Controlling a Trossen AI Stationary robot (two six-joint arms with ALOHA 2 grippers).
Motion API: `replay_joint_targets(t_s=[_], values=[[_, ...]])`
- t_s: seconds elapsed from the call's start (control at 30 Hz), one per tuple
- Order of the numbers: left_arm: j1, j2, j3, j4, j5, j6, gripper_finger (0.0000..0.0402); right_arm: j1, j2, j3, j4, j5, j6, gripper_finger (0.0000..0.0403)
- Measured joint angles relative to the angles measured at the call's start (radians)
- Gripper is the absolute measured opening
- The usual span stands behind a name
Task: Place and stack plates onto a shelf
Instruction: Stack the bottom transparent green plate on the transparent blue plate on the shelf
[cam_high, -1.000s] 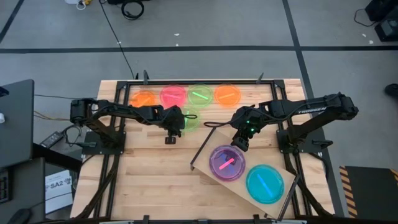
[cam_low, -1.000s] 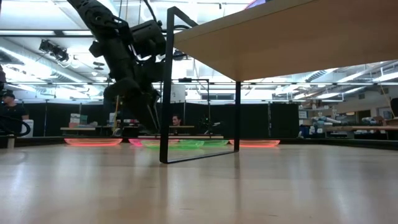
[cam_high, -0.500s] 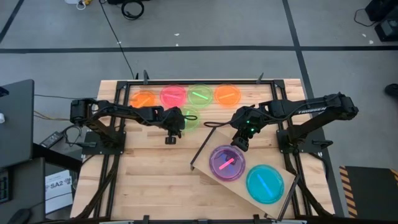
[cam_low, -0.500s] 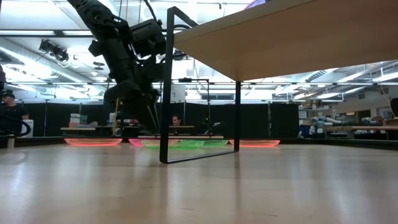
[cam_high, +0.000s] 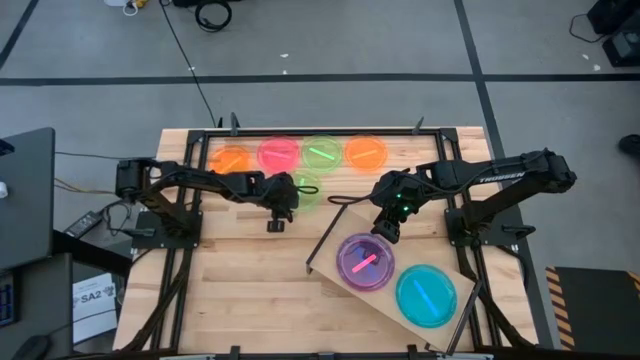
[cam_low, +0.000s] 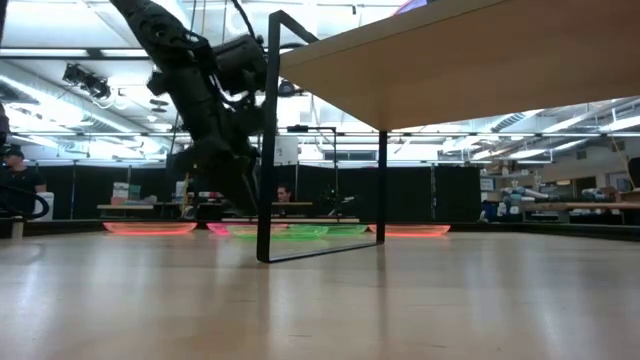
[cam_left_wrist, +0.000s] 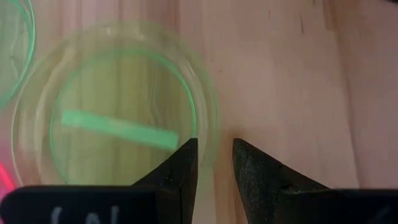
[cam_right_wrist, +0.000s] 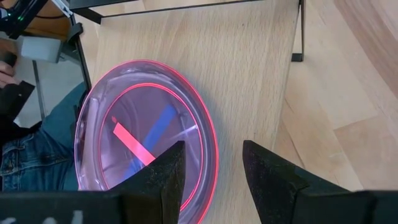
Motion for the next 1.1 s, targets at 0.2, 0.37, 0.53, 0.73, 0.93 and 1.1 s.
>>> replay_joint_targets(t_s=[0.2,0.37,0.53,0.73,0.93,1.1], values=[[-0.002,0.061,0.0,0.051,-0.027,0.014,0.0107,0.0,0.0,0.0,0.007,0.0,0.0,0.0166],[0.001,0.105,-0.001,0.085,-0.05,0.017,0.0107,0.0,0.0,0.0,0.01,0.0,0.0,0.0166],[0.001,0.122,0.0,0.108,-0.083,0.017,0.0107,0.0,0.001,0.0,0.014,0.0,0.0,0.0166],[0.001,0.123,0.0,0.114,-0.087,0.018,0.0104,0.0,0.0,0.0,0.023,0.0,0.0,0.0166],[0.001,0.123,0.0,0.114,-0.086,0.018,0.0084,0.0,0.0,0.0,0.025,0.0,0.0,0.0166],[0.0,0.124,-0.001,0.116,-0.086,0.018,0.0054,0.0,0.0,0.0,0.025,0.0,0.0,0.0166]])
